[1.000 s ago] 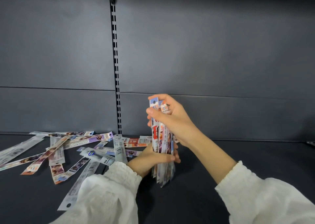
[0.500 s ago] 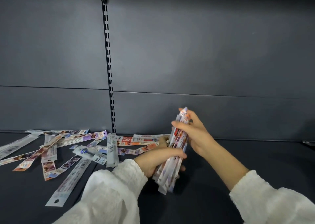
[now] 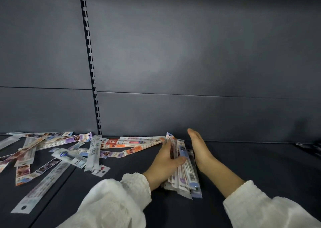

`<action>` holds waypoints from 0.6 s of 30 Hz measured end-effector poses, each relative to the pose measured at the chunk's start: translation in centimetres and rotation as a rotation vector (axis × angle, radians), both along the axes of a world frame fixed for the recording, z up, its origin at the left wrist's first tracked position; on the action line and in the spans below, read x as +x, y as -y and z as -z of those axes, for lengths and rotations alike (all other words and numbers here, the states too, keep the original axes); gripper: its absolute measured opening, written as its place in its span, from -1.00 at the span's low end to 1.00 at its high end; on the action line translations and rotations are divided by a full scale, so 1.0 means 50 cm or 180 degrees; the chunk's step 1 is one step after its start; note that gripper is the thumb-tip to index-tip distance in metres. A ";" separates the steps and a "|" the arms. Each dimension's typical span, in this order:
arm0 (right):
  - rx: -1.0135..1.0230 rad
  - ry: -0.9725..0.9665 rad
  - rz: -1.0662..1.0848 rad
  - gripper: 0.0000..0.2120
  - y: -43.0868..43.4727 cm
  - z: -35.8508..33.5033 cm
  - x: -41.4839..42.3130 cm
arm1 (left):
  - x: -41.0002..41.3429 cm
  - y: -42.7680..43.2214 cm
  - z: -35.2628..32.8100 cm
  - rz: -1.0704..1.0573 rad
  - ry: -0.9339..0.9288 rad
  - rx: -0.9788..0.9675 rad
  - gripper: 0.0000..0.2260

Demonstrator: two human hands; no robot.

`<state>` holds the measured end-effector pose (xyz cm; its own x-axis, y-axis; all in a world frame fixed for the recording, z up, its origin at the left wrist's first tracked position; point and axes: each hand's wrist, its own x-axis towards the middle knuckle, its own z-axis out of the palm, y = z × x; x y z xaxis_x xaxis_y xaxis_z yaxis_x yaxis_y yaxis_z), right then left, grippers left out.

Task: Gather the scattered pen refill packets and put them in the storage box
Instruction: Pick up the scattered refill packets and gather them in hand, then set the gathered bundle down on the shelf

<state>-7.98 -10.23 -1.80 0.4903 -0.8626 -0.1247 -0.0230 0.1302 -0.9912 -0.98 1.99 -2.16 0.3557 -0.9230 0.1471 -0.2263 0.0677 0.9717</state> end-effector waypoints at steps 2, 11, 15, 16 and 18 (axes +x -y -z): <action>0.0481 0.0212 0.0022 -0.25 0.002 0.008 0.002 | -0.003 0.008 0.003 -0.0018 -0.0018 0.0069 -0.59; -0.1672 -0.0602 -0.0132 -0.81 0.009 -0.026 0.000 | 0.016 -0.011 -0.037 -0.0444 0.1181 -0.0008 -0.76; -0.2174 -0.0959 -0.0762 -0.85 -0.023 -0.053 0.000 | 0.127 -0.105 -0.057 -0.0733 0.2093 0.0618 -0.76; -0.2315 -0.1097 -0.0926 -0.85 -0.036 -0.059 0.003 | 0.160 -0.131 -0.057 -0.0837 0.2624 0.0790 -0.76; -0.2787 -0.1462 -0.1367 -0.79 -0.066 -0.071 0.013 | 0.216 -0.183 -0.061 -0.1011 0.3630 0.1165 -0.71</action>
